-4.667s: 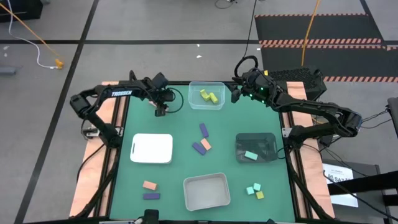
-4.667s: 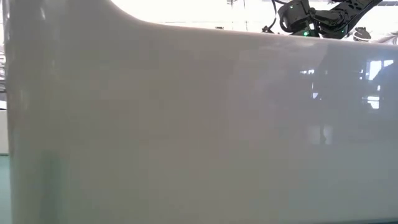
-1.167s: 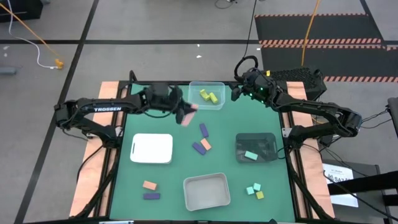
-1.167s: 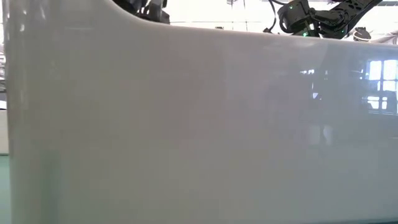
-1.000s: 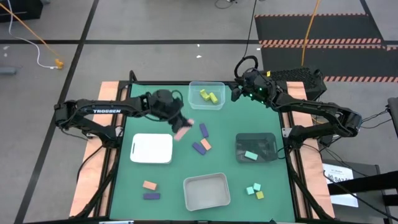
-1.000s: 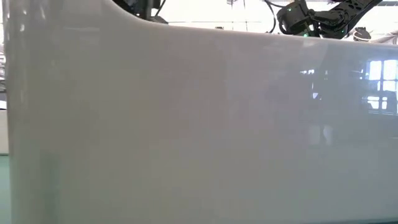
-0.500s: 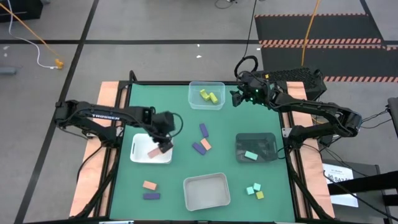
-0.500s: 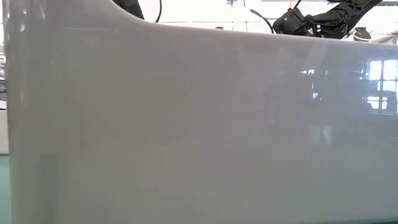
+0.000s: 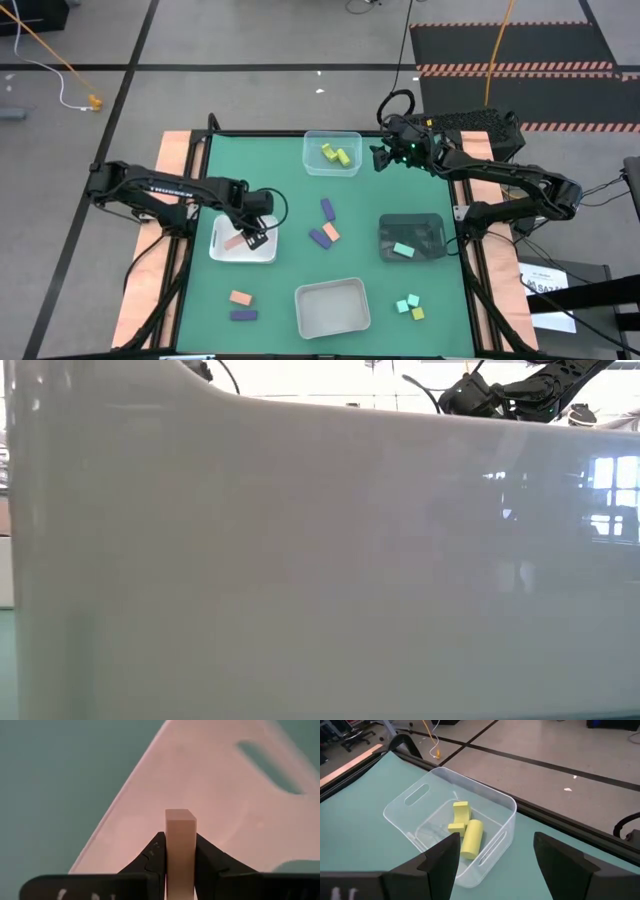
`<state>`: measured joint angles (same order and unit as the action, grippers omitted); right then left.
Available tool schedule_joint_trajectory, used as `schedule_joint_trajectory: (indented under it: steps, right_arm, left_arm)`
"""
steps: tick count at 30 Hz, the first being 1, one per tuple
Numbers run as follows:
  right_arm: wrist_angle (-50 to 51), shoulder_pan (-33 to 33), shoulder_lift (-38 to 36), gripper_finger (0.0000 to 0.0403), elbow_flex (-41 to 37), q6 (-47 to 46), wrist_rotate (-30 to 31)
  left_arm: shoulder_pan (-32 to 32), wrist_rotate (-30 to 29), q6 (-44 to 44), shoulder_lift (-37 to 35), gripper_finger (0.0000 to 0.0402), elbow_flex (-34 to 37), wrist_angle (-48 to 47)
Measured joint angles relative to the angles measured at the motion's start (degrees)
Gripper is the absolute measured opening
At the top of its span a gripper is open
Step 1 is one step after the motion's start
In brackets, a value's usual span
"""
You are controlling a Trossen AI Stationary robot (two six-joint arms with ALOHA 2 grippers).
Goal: Sort & place blocks by color
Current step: Put the top light brown block into the white bin, then put the top purple block into the gray bin
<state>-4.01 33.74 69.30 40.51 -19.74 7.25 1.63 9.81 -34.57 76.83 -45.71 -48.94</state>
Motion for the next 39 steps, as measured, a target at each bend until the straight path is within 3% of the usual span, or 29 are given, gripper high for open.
schedule_joint_trajectory:
  steps: [11, 18, 23, 31, 39]
  right_arm:
    - [0.0, 0.0, 0.0, 0.0242, 0.0, 0.0, 0.0]
    - [0.0, 0.0, 0.0, 0.0242, 0.0, 0.1, 0.0]
    - [-0.1, 0.0, 0.0, 0.0242, 0.0, 1.6, 0.0]
    - [-5.3, -1.5, -0.6, 0.0242, 0.0, 1.0, -7.2]
    - [-7.6, -10.4, -0.6, 0.0242, 0.0, 0.9, -4.3]
  left_arm:
    - [0.0, -2.3, -3.2, 0.0, 0.0059, 6.7, 9.7]
    - [0.0, -2.4, -4.8, 0.0, 0.0137, 6.7, 9.7]
    - [0.0, 1.0, -7.1, 0.0, 0.0165, 6.1, 9.4]
    - [-0.6, 3.7, -8.7, -2.3, 0.0152, 1.3, 9.3]
    - [-0.8, 1.8, -6.5, -8.1, 0.0132, -4.5, 9.5]
